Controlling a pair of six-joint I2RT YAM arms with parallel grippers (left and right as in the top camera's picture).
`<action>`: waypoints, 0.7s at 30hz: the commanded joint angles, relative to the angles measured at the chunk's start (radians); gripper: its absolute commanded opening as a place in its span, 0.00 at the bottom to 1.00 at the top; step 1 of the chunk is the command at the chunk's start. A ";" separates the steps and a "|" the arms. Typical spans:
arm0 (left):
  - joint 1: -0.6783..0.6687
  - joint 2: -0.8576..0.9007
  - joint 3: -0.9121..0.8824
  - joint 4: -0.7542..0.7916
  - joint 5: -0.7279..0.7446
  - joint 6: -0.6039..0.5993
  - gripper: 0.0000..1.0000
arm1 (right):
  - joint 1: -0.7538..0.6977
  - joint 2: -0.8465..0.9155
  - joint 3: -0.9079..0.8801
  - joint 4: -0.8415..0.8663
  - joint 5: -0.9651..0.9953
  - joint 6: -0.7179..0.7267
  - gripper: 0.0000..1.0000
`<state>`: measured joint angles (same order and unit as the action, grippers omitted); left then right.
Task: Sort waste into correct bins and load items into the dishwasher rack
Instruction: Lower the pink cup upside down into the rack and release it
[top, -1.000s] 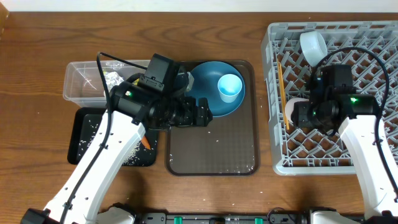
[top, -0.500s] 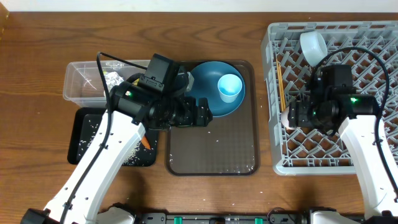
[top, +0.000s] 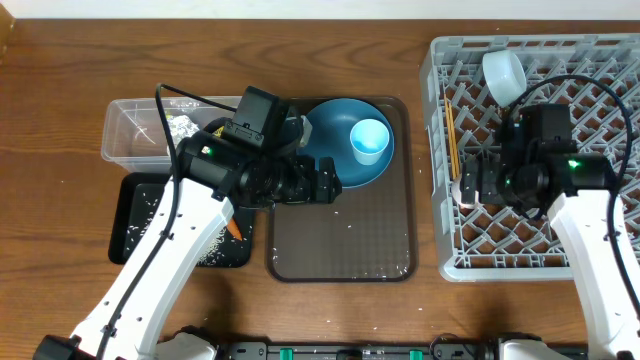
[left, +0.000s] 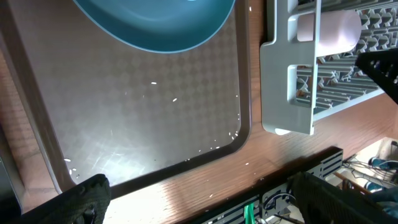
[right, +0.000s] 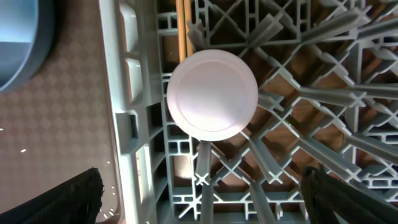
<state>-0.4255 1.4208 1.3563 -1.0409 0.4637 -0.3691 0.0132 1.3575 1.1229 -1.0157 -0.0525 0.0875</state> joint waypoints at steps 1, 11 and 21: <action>0.004 0.002 0.007 -0.002 -0.013 0.002 0.96 | -0.006 -0.016 0.025 0.002 0.000 0.002 0.99; 0.004 0.002 0.007 -0.002 -0.013 0.002 0.96 | -0.006 -0.016 0.025 0.002 -0.001 0.002 0.99; 0.004 0.003 0.007 0.190 -0.013 0.002 0.98 | -0.006 -0.016 0.025 0.002 0.000 0.002 0.99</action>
<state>-0.4255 1.4208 1.3563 -0.9104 0.4633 -0.3687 0.0132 1.3563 1.1271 -1.0138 -0.0528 0.0875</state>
